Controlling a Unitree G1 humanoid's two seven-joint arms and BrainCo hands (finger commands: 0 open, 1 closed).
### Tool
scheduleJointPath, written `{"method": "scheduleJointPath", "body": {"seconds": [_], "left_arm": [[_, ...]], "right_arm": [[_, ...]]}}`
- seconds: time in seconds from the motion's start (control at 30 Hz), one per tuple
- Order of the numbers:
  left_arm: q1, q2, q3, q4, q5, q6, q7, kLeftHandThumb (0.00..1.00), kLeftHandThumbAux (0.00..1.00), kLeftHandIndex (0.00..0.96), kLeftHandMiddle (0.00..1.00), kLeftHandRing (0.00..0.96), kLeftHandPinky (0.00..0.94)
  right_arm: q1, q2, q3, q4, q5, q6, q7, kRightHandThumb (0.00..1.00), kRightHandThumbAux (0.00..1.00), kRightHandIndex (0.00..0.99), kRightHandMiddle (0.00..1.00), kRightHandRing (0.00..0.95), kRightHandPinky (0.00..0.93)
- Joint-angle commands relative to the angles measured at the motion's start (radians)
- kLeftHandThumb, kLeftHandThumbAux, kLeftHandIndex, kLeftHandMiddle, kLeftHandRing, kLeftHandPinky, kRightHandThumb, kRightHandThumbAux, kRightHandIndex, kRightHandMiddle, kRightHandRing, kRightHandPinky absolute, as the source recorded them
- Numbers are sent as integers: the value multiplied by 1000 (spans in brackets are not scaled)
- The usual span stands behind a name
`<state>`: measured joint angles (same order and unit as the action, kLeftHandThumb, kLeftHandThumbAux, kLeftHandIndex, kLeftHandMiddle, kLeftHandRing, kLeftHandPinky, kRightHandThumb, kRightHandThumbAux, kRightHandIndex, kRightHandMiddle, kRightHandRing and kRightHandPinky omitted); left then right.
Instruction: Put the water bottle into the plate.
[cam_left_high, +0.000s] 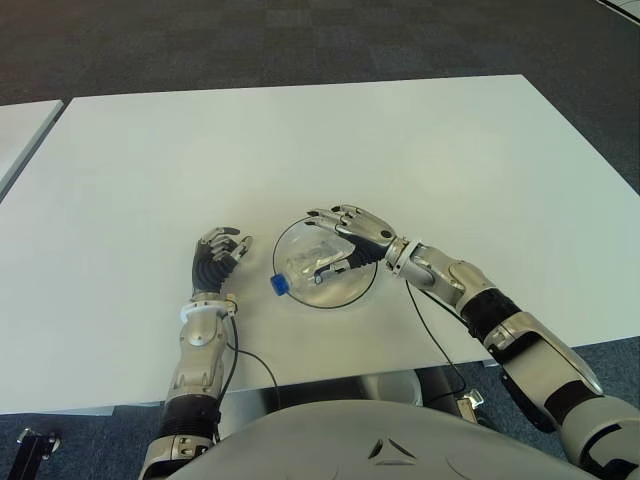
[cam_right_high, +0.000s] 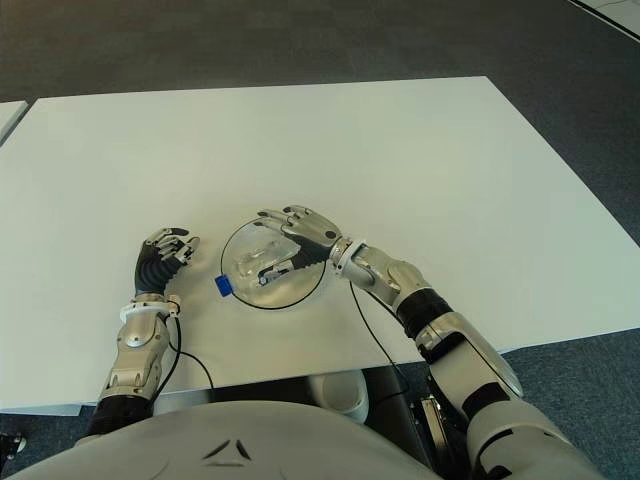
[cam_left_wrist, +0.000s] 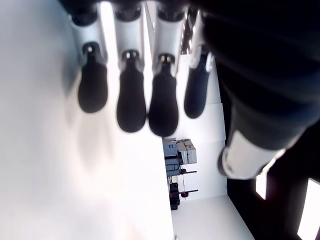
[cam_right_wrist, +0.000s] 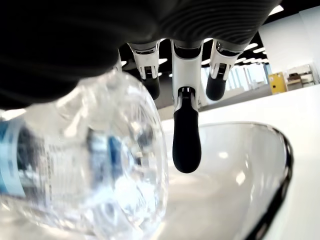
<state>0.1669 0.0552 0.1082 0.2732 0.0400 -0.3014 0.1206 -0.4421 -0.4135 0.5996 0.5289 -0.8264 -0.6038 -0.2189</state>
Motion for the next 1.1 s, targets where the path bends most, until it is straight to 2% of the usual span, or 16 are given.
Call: {"method": "scheduleJointPath", "body": {"seconds": [0.03,0.2,0.4,0.73,0.87,1.0,1.1], "left_arm": [[10,-2,2,10,-7,19,-10,703,715,433,682,666,654],[10,-1,1,7,-8,23,-11,702,714,433,678,662,650],[10,-1,1,7,-10,24,-12,702,714,433,677,660,647],[6,-1,2,15,-5,19,-6,702,714,434,682,667,653],[5,-1,2,17,0,19,-1,702,714,434,684,670,653],[5,2,-1,18,10,17,3,702,714,434,685,671,649],[5,2,-1,17,12,18,4,702,714,434,685,672,648]], "right_arm": [[33,-4,-36,-53,27,15,11,346,107,0,0,0,0],[63,-13,-71,-117,52,31,46,356,92,0,0,0,0],[88,-13,-107,-149,67,42,45,371,96,0,0,0,0],[154,2,-211,-213,152,142,81,438,115,0,0,0,0],[176,12,-246,-218,208,153,96,447,121,0,0,0,0],[200,33,-307,-176,369,123,149,409,138,0,0,0,0],[204,49,-329,-156,430,98,163,361,152,0,0,0,0]]}}
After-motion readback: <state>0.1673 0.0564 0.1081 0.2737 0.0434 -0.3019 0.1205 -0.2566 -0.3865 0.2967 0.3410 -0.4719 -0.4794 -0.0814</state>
